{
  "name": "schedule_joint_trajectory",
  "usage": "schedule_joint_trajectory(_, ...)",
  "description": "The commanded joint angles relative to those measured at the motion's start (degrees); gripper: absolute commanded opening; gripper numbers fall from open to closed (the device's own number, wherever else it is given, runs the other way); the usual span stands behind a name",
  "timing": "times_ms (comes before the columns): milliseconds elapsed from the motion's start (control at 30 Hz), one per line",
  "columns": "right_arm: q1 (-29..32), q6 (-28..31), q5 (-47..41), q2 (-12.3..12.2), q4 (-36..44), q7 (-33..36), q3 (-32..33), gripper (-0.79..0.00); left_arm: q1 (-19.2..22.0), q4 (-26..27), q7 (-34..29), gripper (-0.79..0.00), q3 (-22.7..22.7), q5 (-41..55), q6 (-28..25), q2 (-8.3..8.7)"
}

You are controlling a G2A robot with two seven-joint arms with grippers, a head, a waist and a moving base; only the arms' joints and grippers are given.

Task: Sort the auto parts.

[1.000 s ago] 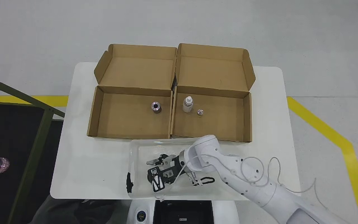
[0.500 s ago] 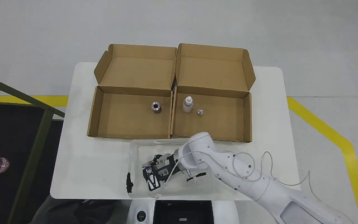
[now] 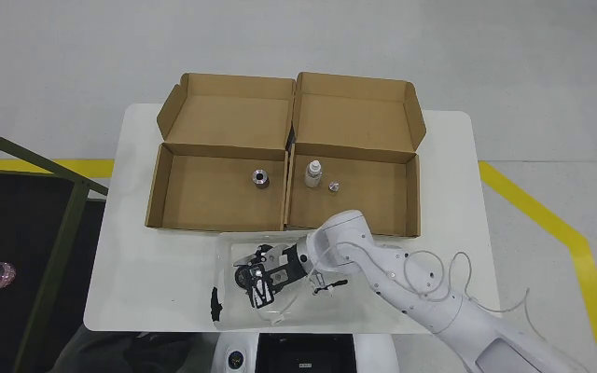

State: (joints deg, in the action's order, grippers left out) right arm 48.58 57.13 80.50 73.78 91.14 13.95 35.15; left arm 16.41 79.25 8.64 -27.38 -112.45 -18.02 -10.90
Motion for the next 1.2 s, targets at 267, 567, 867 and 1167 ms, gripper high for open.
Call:
schedule_joint_trajectory(267, 1.73, 0.31, -0.03, -1.79, 4.31, -4.72, 6.46, -0.785, 0.0, 0.0, 0.0, 0.0, 0.0, 0.0, 0.0, 0.0)
schedule_joint_trajectory(567, 2.86, -0.23, 1.25, -3.32, 9.28, -7.17, 12.72, -0.785, 0.0, 0.0, 0.0, 0.0, 0.0, 0.0, 0.0, 0.0)
schedule_joint_trajectory(867, 3.24, -1.72, 1.8, -3.98, 11.02, -8.69, 15.99, -0.785, 0.0, 0.0, 0.0, 0.0, 0.0, 0.0, 0.0, 0.0)
schedule_joint_trajectory(1167, 1.71, -3.5, 1.67, -3.76, 10.51, -10.59, 16.13, -0.785, 0.0, 0.0, 0.0, 0.0, 0.0, 0.0, 0.0, 0.0)
